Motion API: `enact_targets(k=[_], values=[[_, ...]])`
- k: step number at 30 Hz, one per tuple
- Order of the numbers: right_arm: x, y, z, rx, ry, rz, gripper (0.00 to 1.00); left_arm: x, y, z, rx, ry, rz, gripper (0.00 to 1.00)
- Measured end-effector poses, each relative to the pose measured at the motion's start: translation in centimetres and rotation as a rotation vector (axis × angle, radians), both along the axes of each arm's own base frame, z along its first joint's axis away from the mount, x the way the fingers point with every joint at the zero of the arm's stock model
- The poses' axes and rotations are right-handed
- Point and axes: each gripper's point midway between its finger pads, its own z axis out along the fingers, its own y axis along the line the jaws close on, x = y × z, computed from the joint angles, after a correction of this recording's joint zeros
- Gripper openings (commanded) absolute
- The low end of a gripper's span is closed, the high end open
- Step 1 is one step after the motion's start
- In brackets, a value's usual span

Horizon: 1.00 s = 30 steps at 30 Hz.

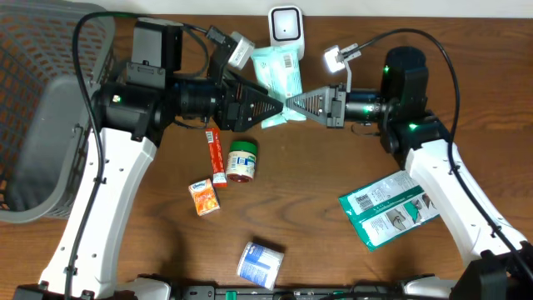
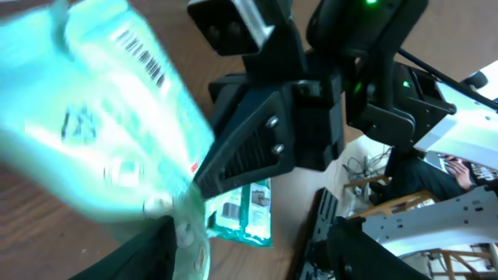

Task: Scan the item barcode
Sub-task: 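Grasp the wipes pack with the left gripper from the right gripper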

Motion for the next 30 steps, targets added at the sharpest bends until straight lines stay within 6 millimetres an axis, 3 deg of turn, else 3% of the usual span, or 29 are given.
enact_targets(k=[5, 15, 20, 25, 30], values=[[0.2, 0.0, 1.2, 0.034, -0.002, -0.001, 0.01, 0.6, 0.3, -0.4, 0.029, -0.009, 0.032, 0.63], [-0.2, 0.1, 1.3, 0.046, 0.034, 0.018, 0.01, 1.3, 0.7, -0.6, 0.051, -0.025, 0.062, 0.63], [-1.0, 1.2, 1.4, 0.046, 0.039, 0.049, 0.01, 1.3, 0.6, -0.6, 0.051, -0.035, 0.061, 0.63], [-1.6, 2.2, 1.3, 0.043, 0.04, 0.068, 0.01, 1.6, 0.7, -0.6, 0.057, -0.041, 0.074, 0.45], [-1.4, 2.2, 1.3, 0.041, 0.033, 0.056, 0.01, 1.8, 0.8, -0.7, 0.063, -0.049, 0.079, 0.42]])
